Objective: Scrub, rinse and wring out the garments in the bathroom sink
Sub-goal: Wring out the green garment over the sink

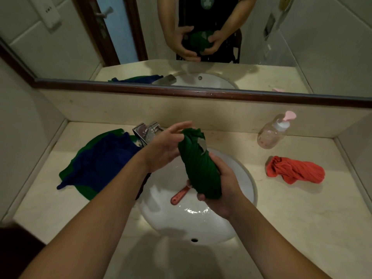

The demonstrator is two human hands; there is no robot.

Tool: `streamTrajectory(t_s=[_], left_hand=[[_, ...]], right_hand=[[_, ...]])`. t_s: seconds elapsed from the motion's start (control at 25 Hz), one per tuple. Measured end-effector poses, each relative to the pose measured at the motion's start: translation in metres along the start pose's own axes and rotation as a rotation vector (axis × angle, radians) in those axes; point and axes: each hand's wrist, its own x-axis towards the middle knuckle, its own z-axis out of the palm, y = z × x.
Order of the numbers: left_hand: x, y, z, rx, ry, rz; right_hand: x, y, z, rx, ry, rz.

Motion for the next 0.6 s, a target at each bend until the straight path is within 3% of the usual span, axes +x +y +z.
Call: streamTrajectory(t_s=[0.12,0.24,0.32,0.6], left_hand=[[0.005,-0.004,0.01,0.043,-0.16,0.046],[0.006,-0.003,0.022,-0.092,-0.238,0.131],[0.006,0.001,0.026,-0.169,-0.21,0.173],[0.002,0.002,0.044,-0.067,0.066,0.256]], right_hand=[[-0.002,-0.002,0.008,0.157,-0.119,0.102],[-0.003,-0.006,0.011,0.213,-0.18,0.185],[-0.004,-0.01,0.006,0.205,-0.183,0.207],[-0.013,-0.036,-0.005,0.02,-0.053,0.245]])
